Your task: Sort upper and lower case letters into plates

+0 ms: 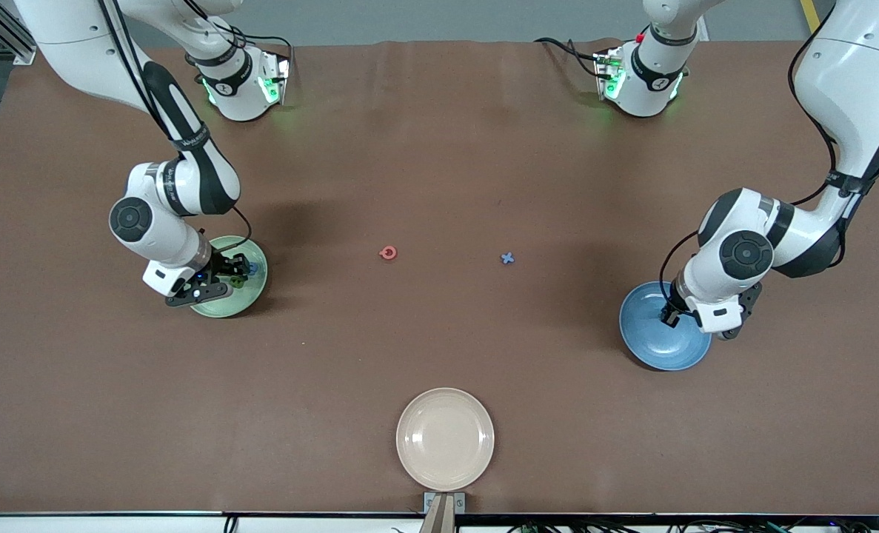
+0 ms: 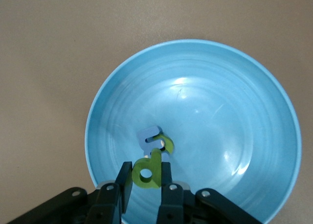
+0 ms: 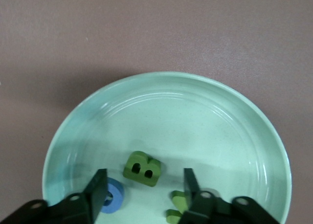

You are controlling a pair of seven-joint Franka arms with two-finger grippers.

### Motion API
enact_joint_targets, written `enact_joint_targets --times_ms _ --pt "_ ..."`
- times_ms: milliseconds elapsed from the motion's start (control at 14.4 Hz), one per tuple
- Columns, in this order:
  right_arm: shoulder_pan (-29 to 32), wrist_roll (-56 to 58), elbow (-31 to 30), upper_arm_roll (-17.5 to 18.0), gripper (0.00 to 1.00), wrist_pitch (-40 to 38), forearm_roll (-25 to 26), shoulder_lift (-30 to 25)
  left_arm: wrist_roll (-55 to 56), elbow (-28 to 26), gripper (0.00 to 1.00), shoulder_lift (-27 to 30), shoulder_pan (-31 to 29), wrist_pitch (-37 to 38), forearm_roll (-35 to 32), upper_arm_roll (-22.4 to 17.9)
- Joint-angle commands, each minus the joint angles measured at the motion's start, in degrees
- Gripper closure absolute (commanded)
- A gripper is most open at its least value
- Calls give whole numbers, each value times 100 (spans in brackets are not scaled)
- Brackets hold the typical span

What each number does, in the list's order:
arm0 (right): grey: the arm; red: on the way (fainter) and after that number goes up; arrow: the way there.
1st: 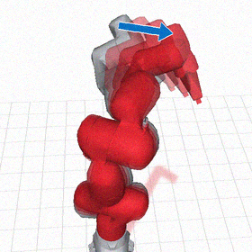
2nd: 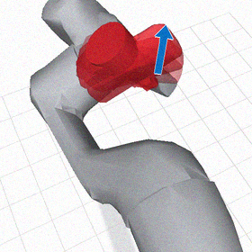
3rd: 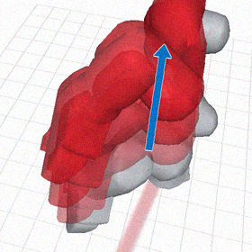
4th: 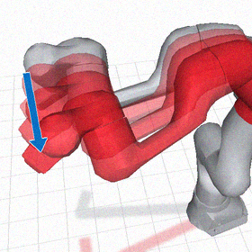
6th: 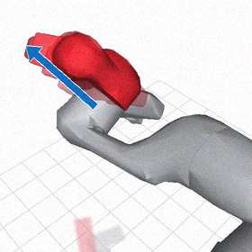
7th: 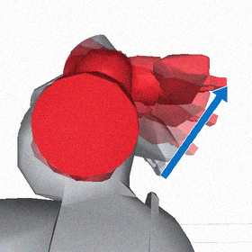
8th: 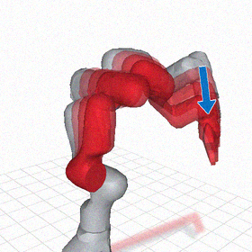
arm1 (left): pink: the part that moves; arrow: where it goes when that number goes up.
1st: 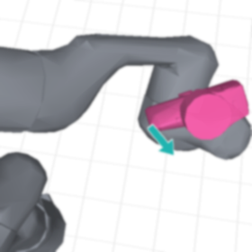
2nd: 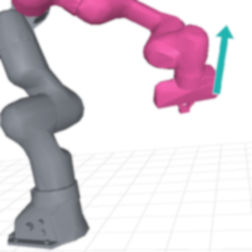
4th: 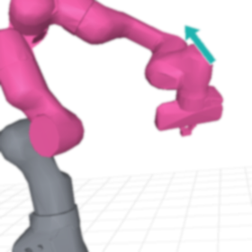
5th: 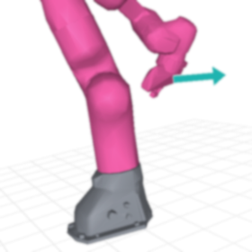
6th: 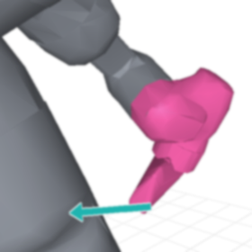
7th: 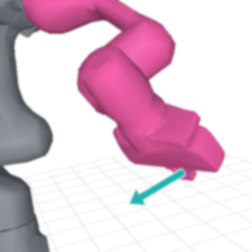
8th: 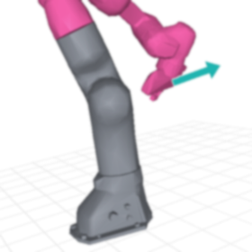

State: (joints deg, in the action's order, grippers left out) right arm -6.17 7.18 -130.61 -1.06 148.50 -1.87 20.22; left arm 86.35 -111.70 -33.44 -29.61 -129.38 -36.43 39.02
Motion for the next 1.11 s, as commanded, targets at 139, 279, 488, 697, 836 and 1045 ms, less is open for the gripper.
enact_joint_targets --times_ms 139,279,488,697,836,1045 --pt "-1068 -2584 27 62 0 -304 -6 -282 -57 -45 93 -110 -133 -123 -250 26" --pt "-1648 -3745 71 62 0 -295 -6 -265 -49 -28 93 -172 -202 -140 -399 26" --pt "-2352 -4960 238 53 0 -295 -6 -221 -31 -19 93 -242 -229 -220 -400 26" --pt "-2853 -5804 378 53 0 -304 -6 -133 65 -1 92 -259 -203 -228 -400 35" --pt "-3083 -6218 510 53 0 -286 -6 16 101 -1 92 -312 -185 -281 -400 35" --pt "-3373 -6685 765 53 0 -243 -6 297 101 7 89 -330 -168 -316 -400 35"
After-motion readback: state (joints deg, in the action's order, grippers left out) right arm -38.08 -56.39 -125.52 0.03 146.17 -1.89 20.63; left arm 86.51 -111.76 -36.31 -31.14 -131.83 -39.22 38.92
